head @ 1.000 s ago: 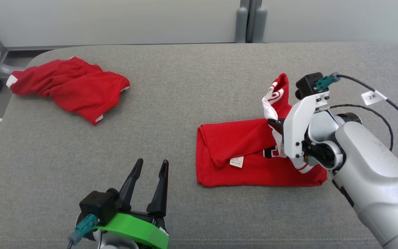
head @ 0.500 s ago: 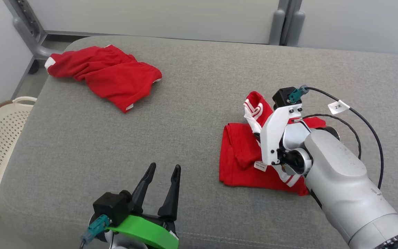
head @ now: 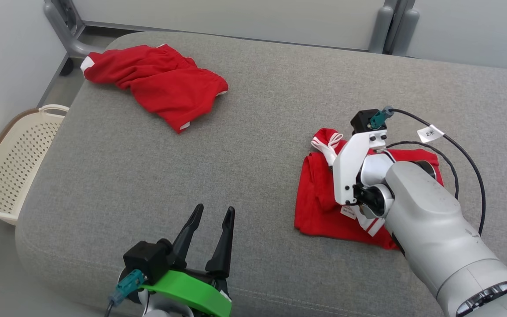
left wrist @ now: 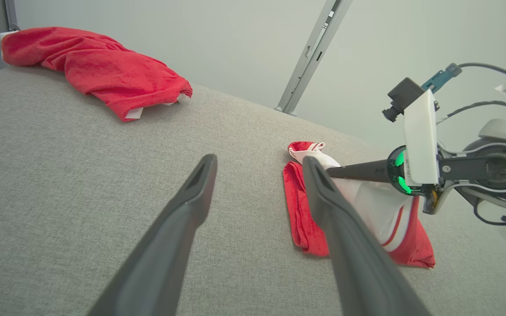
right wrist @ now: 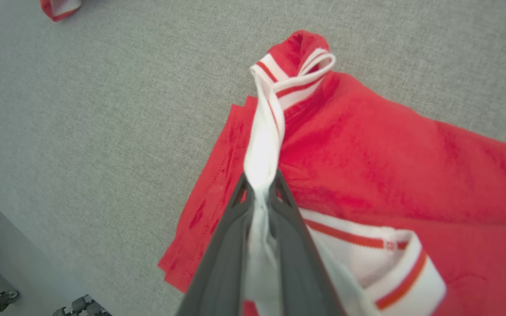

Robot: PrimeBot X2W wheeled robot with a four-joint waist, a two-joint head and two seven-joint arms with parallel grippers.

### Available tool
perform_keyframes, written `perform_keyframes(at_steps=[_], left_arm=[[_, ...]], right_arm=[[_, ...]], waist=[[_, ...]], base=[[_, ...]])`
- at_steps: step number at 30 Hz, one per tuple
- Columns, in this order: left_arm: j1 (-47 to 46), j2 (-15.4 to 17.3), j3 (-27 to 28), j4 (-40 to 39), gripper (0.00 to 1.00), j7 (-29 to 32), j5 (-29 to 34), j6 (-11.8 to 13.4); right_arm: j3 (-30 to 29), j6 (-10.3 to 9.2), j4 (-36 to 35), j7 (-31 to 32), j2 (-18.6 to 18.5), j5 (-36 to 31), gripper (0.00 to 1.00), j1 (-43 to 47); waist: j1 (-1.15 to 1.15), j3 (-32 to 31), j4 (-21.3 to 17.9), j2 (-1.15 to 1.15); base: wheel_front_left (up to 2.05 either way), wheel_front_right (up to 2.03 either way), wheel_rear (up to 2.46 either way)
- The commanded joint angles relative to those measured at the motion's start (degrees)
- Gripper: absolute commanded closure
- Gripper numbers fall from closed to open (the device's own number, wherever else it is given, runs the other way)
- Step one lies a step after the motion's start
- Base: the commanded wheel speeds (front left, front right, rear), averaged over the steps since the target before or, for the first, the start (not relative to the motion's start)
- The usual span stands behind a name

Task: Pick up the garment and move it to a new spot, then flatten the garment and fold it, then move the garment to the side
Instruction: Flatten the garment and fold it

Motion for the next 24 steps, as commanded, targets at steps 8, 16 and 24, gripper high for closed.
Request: perform_keyframes(at_steps=[8, 16, 24], left_arm=[[-0.31, -0.23, 0.87, 0.69, 0.0, -0.25, 0.54, -0.41], [0.46, 0.34, 1.32, -0.05, 0.0, -0.25, 0.87, 0.17], [1.19, 1.12, 1.02, -0.89, 0.0, 0.09, 1.15, 0.56]], right_arm=[[0.94, 0.0, 0.36, -2.4, -0.08, 3.2, 0.0, -2.54], [1.93, 0.0, -0.56, -5.39, -0.05, 5.86, 0.0, -5.71], [0.16, 0.0, -1.86, -8.93, -2.98, 7.83, 0.0, -6.44]], waist=[[0.0, -0.35, -0.65, 0.0], [0.0, -1.02, -3.56, 0.0], [0.0, -1.58, -6.56, 0.0]], base=[[0.0, 0.0, 0.0], [0.0, 0.0, 0.0], [0.0, 0.0, 0.0]])
